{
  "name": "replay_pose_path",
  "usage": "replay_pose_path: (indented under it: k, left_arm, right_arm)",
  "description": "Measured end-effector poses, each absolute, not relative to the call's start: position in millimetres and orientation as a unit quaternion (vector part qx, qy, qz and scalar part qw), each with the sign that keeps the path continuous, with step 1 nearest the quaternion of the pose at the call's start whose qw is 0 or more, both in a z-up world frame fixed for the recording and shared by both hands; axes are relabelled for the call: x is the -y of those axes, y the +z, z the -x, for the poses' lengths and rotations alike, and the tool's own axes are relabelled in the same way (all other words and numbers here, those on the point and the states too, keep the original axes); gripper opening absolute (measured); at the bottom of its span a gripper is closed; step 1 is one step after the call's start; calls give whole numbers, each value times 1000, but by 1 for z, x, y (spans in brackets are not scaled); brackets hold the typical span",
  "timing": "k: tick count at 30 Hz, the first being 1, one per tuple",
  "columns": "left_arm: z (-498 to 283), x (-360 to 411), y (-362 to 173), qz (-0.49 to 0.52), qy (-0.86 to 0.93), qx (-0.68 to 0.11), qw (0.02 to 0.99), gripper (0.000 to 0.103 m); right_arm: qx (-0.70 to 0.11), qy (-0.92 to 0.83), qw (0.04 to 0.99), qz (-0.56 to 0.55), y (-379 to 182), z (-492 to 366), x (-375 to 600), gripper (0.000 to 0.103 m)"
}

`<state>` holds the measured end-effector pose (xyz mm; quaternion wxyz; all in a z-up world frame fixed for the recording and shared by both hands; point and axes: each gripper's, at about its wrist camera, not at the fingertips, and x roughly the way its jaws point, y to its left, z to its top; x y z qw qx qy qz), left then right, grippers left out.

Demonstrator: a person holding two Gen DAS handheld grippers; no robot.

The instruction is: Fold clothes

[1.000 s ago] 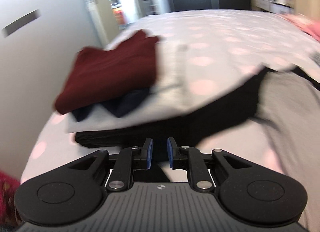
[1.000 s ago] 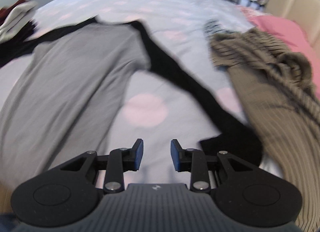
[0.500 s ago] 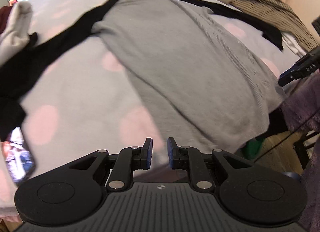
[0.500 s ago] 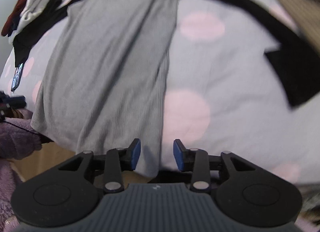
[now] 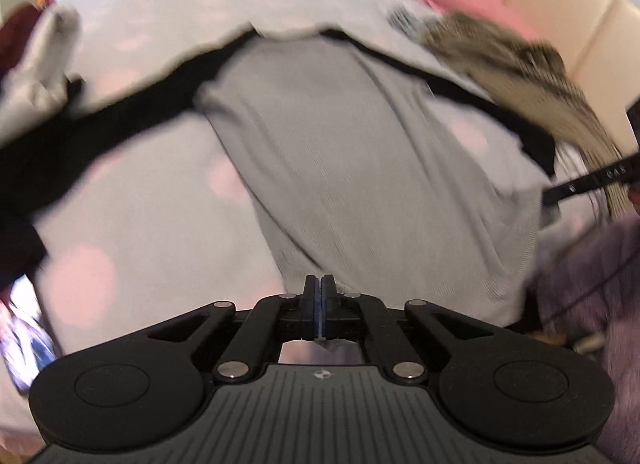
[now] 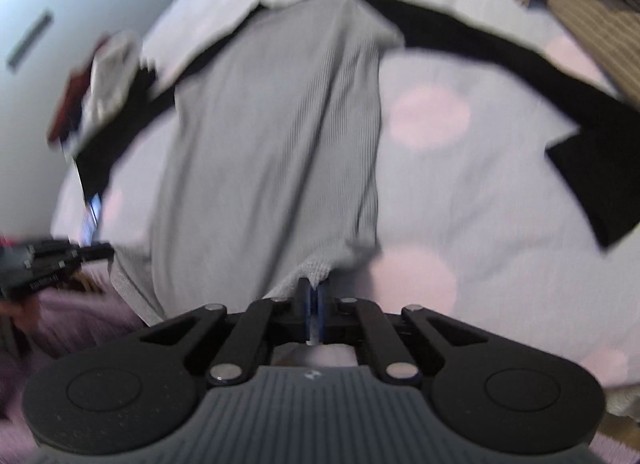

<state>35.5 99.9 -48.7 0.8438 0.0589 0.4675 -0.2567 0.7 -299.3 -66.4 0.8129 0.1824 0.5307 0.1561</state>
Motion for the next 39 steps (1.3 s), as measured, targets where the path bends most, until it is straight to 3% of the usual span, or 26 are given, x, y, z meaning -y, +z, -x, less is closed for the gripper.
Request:
replay_pose_path:
  k: [6,10,11,15,31,35,38,39]
  left_arm:
    - [-94,-104,-41,-20,-198,-443,874,0]
    - [-121,-109,-58,30,-142,-458,877,0]
    - [-122,-110,-59,36,-135,-459,877,1]
    - [-116,-115,-52,34,-142,-447,883,10]
    - [-148,-100,-71,101,-111,-494,856,10]
    - [-146,-82,-90,24,-93,-515,852,20]
    - [-141,-77,-103,-18,-80,-520,850,19]
    - [-140,-78,-106,-21,-81,-522,849,11]
  right_arm:
    - [-498,104,836,-205,-49,-53,317,5]
    - [-486,59,847,-206,-51,-76,327,27]
    - [-482,55,851,-203,-48,-75,329,28]
    - [-476,61,858,-185,-49,-73,334,28]
    - [-493,65,850,-175,-55,-109,295,31]
    - [-498,67,848,-167,-58,-117,291,32]
    - [-506,69,845,-160,-63,-119,289,32]
    - [-511,70,843,-154,-66,-119,288,31]
